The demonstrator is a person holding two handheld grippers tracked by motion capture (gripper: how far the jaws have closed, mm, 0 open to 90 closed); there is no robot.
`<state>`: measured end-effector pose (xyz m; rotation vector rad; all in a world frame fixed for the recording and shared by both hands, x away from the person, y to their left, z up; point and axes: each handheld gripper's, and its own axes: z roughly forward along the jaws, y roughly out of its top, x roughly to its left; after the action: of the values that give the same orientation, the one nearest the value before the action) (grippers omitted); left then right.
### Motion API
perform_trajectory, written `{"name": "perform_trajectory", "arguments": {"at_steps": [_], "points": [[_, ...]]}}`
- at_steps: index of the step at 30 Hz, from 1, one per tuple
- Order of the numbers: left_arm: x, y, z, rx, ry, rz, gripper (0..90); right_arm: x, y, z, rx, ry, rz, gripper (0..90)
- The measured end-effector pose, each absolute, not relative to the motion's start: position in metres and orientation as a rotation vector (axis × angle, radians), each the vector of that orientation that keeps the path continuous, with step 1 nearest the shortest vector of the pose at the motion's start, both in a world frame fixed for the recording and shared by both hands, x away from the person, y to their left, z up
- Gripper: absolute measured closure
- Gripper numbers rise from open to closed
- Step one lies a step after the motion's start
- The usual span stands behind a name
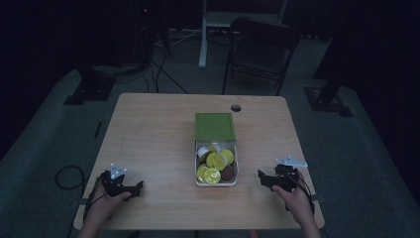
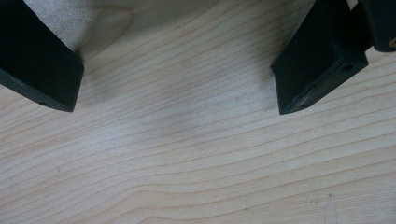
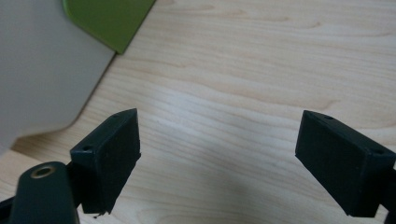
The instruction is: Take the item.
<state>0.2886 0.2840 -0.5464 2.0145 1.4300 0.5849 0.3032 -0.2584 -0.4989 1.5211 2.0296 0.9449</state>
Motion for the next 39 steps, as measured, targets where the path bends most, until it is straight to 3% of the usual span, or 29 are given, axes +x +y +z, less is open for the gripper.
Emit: {"name": "perform_trajectory", "arguments": {"at_steps": [24, 39], "points": [[0.289, 0.284, -0.546, 2.016, 1.430, 0.584, 1.7, 0.301, -0.219, -0.446, 1.374, 2.054, 1.100, 12.4], [0.289, 0.284, -0.546, 2.016, 1.429, 0.585, 1.7, 0.300, -0.185, -0.431, 1.227, 2.142, 1.153, 12.6]]}}
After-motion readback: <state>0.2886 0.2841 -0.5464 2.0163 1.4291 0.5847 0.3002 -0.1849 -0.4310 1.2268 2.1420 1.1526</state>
